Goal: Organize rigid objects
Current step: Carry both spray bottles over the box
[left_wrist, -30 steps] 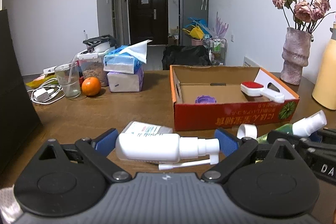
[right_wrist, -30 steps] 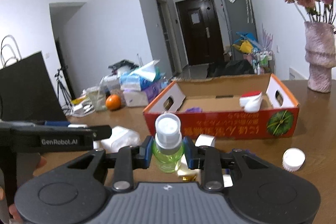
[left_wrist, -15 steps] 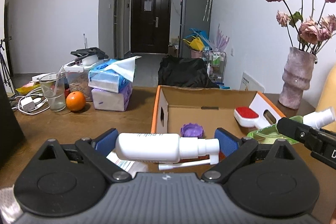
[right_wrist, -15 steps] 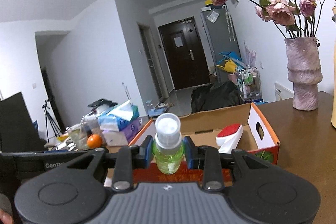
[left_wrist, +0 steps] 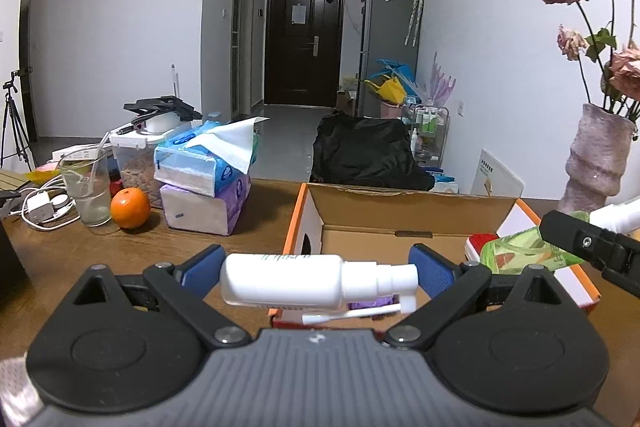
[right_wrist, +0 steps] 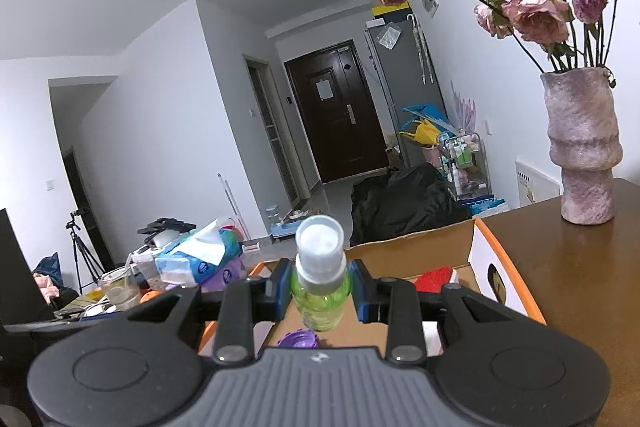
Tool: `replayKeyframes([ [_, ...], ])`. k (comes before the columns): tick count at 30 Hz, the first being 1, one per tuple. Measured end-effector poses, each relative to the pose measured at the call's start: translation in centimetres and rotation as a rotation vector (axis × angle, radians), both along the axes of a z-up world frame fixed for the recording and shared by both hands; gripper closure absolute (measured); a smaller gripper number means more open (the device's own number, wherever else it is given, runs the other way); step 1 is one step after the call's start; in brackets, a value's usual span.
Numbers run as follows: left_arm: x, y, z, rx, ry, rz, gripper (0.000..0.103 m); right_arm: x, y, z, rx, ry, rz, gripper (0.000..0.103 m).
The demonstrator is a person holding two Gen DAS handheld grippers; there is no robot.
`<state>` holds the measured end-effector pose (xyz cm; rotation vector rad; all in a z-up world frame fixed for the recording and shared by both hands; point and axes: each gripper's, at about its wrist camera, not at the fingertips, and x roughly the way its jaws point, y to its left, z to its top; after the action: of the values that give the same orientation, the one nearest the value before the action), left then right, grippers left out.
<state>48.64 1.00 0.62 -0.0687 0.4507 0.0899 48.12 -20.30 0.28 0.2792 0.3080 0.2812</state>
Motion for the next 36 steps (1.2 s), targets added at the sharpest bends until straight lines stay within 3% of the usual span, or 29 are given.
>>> replayKeyframes([
  [20, 7.8, -2.7, -1.8, 0.051, 0.039, -0.016, 0.003, 7.1, -0.4, -1.3, -0.055, 0.025, -0.045, 0.073],
  [36, 11.1, -3.7, -2.5, 0.081, 0.058, -0.032, 0.003, 10.2, -0.6, -1.9, -0.102, 0.061, -0.044, 0.073],
])
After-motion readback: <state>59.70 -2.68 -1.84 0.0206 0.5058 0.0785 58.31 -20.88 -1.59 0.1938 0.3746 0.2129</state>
